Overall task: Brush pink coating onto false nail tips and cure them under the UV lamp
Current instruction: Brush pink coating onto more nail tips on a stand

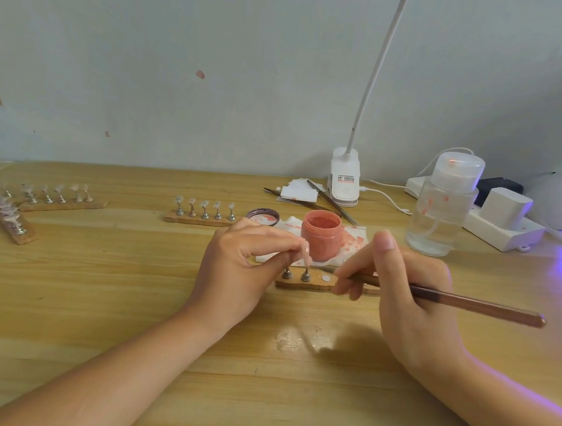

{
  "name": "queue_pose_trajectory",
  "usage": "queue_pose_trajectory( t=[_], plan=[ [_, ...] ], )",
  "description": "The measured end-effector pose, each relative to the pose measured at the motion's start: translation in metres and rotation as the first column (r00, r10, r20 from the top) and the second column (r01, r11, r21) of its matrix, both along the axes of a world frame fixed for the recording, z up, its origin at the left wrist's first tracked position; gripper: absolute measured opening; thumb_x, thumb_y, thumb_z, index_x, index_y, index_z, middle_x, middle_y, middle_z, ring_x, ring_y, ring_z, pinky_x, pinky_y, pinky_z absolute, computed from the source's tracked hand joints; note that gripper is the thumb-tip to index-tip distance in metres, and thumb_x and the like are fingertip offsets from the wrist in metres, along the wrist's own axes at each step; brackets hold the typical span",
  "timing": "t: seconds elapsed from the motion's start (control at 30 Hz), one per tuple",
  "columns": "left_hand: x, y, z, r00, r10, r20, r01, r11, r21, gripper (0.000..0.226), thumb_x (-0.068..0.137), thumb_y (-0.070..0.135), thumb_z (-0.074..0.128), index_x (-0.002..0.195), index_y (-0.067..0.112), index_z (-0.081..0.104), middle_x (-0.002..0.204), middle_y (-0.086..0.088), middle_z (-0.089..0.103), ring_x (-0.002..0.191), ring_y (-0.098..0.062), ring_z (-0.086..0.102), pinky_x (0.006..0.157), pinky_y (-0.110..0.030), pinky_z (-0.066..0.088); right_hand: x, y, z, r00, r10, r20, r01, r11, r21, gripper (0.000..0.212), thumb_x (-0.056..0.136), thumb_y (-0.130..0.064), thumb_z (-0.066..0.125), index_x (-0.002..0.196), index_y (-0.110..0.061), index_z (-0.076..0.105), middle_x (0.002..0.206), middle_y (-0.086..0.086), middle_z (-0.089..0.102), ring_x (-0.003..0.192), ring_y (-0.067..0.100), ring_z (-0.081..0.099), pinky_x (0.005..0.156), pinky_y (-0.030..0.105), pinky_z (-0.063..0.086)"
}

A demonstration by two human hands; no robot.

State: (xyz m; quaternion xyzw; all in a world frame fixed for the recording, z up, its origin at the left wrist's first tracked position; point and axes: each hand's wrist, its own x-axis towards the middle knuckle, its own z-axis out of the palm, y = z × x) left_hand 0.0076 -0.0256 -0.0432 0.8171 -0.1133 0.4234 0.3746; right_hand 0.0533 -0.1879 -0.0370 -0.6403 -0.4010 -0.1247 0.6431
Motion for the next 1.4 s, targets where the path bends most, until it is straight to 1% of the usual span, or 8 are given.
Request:
queue_pose_trajectory(
  t=[0.23,0.57,0.77,0.87,1.0,1.07,1.23,1.4],
  plan=[
    [0.001,0.001,-0.002,0.997,0.017,-0.074,-0.028,0.988,-0.149,0.022,0.071,0.017,0.071,0.090,0.027,0.070,0.071,0.029,0.066,0.076,0.000,0.059,0.073,-0.010,0.042,-0.002,0.001,0.001,0.999,0.006,-0.052,-0.007,1.000,-0.026,0.047,0.088,-0.041,0.035,0.061,-0.016,0.064,0.060,0.007,0.064,0.052,0.010,0.056,0.056,0.020,0.046],
    [0.000,-0.001,-0.001,0.993,-0.034,-0.110,0.008,0.974,-0.225,0.026,0.069,0.025,0.069,0.092,0.036,0.067,0.073,0.025,0.068,0.074,-0.004,0.062,0.073,-0.016,0.048,-0.003,0.003,0.002,0.997,0.006,-0.079,-0.002,0.999,0.054,0.046,0.089,-0.040,0.035,0.061,-0.017,0.064,0.059,0.005,0.065,0.051,0.012,0.056,0.055,0.018,0.045],
    [-0.002,-0.002,0.002,0.992,-0.017,-0.122,-0.006,0.982,-0.188,0.025,0.071,0.026,0.068,0.092,0.039,0.067,0.073,0.029,0.066,0.075,0.003,0.059,0.074,-0.011,0.044,-0.002,0.004,0.001,0.994,0.016,-0.108,-0.013,0.999,0.033,0.048,0.088,-0.043,0.036,0.060,-0.017,0.065,0.059,0.005,0.065,0.051,0.012,0.057,0.055,0.018,0.046],
    [-0.003,-0.004,0.004,0.991,-0.008,-0.131,-0.009,0.992,-0.125,0.015,0.075,0.022,0.067,0.079,0.035,0.072,0.072,0.034,0.063,0.079,0.008,0.057,0.076,-0.005,0.038,-0.001,0.003,0.002,1.000,-0.014,-0.011,0.014,0.999,0.039,0.046,0.092,-0.035,0.034,0.066,-0.013,0.065,0.064,0.001,0.066,0.057,0.008,0.058,0.058,0.013,0.043],
    [-0.004,-0.004,0.004,0.990,0.031,-0.135,-0.046,0.993,-0.109,0.020,0.076,0.007,0.071,0.078,0.027,0.069,0.076,0.024,0.064,0.086,0.005,0.056,0.081,-0.005,0.036,-0.001,0.002,0.001,0.997,0.027,-0.074,-0.029,0.999,-0.030,0.048,0.088,-0.044,0.035,0.064,-0.016,0.066,0.062,0.005,0.066,0.055,0.009,0.057,0.057,0.014,0.043],
    [-0.005,-0.005,0.005,0.988,0.043,-0.148,-0.060,0.992,-0.109,0.021,0.076,0.004,0.071,0.079,0.025,0.070,0.080,0.019,0.065,0.089,0.000,0.055,0.082,-0.006,0.036,-0.001,0.001,0.001,0.996,0.022,-0.083,-0.022,1.000,-0.006,0.047,0.087,-0.045,0.035,0.060,-0.020,0.064,0.058,0.005,0.065,0.051,0.011,0.056,0.055,0.018,0.045],
    [-0.006,-0.006,0.007,0.984,0.066,-0.165,-0.082,0.992,-0.093,0.033,0.075,0.004,0.071,0.077,0.037,0.066,0.077,0.017,0.064,0.087,-0.002,0.052,0.083,-0.016,0.039,0.003,0.001,0.002,0.992,-0.031,0.121,0.042,0.995,-0.092,0.045,0.093,-0.036,0.035,0.069,-0.012,0.065,0.066,-0.008,0.063,0.061,0.006,0.059,0.060,0.016,0.043],
    [-0.007,-0.008,0.008,0.981,0.081,-0.179,-0.103,0.988,-0.114,0.029,0.074,0.005,0.073,0.081,0.033,0.068,0.076,0.018,0.062,0.088,-0.006,0.053,0.087,-0.034,0.040,0.006,-0.002,0.004,0.987,-0.015,0.160,0.025,0.998,-0.060,0.056,0.094,-0.043,0.034,0.066,-0.006,0.066,0.060,-0.001,0.063,0.058,0.004,0.058,0.055,0.018,0.044]
  ],
)
